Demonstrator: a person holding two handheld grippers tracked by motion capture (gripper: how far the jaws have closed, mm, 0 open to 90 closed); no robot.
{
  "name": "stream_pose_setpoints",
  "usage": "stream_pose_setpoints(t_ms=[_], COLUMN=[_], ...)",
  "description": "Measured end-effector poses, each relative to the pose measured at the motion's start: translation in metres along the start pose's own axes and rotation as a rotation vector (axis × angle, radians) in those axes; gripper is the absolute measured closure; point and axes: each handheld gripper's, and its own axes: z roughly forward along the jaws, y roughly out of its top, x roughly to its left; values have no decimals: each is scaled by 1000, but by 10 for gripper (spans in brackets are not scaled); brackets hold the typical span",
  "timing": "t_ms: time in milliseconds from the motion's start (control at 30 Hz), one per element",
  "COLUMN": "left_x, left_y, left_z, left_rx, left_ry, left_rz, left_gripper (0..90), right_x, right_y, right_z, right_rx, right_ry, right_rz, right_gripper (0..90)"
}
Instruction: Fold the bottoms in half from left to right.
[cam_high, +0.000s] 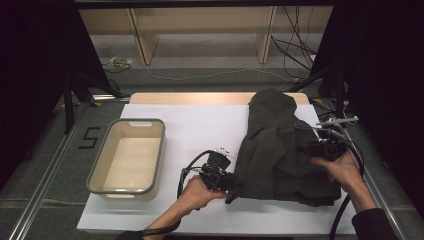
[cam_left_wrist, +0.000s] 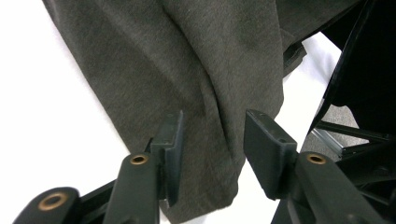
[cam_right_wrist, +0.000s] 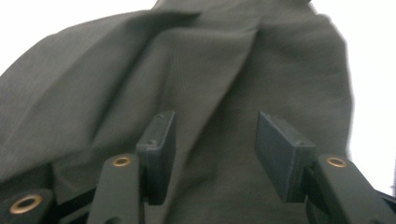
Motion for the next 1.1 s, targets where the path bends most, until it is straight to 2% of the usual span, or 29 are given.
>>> stream_pose_setpoints(t_ms=[67, 133, 200, 267, 333, 400, 433, 600, 867, 1100], left_x=[0, 0, 1, 3, 7, 9, 11, 13, 12, 11], left_y=[-1, -5, -8, -9, -12, -13, -15, -14, -14, -14], left_z=[-1, -6, -10, -12, -16, -17, -18, -22, -20, -19], left_rx=[3, -1, -6, -7, -8, -6, -6, -20, -11, -18], left_ry=[7, 27, 41, 47, 71, 78, 90, 111, 131, 131], left_rz=[5, 15, 8, 4, -21, -21, -23, -32, -31, -40], left_gripper=[523, 471, 418, 388, 365, 353, 346, 319, 282, 261], right_x=[10, 19, 26, 28, 31, 32, 36, 41, 43, 44], right_y=[-8, -17, -24, -28, -37, -41, -48, -58, -66, -70], right_z=[5, 8, 8, 7, 3, 2, 1, 1, 0, 11], right_rx=[13, 28, 37, 40, 51, 63, 80, 118, 133, 185], right_ry=[14, 12, 7, 1, -3, -10, -29, -35, -36, -23], right_rz=[-11, -30, -48, -52, -41, -43, -63, -74, -84, -85], right_gripper=[482, 481, 480, 480, 467, 450, 459, 484, 532, 574])
